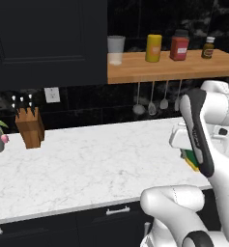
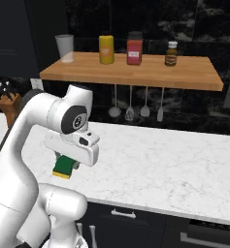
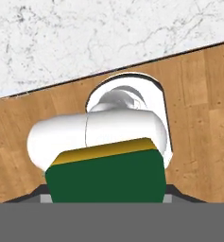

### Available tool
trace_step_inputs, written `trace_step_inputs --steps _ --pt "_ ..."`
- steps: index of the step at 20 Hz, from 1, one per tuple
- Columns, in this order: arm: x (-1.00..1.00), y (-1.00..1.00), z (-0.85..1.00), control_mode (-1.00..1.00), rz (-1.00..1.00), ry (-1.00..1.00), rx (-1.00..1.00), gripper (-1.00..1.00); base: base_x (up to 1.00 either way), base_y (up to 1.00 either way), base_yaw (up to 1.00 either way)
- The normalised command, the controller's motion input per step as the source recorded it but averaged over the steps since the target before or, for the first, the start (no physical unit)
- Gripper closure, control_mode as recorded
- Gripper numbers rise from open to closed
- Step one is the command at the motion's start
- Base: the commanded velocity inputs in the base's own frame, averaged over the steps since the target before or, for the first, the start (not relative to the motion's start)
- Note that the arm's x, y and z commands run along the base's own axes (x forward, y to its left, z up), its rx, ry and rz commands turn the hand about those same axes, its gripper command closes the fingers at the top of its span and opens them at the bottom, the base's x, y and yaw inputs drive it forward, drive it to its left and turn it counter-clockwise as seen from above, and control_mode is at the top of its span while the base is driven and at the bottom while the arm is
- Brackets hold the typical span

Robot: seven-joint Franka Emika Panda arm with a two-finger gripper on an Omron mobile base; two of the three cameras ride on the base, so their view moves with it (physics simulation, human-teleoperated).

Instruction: Pick up the sponge from the counter and clean the cutting board by briefly scrubbing or pressing down on the cutting board. Once finished, release the sponge.

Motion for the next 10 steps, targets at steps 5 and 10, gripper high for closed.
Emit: trace_step_inputs --steps 5,10 --pt "-0.39 0.0 0.23 -1.0 -0.03 0.0 0.0 1.0 0.0 0.0 0.0" --pt "-0.42 0.0 0.09 -1.0 -0.01 -0.01 0.0 1.0 0.0 0.0 0.0"
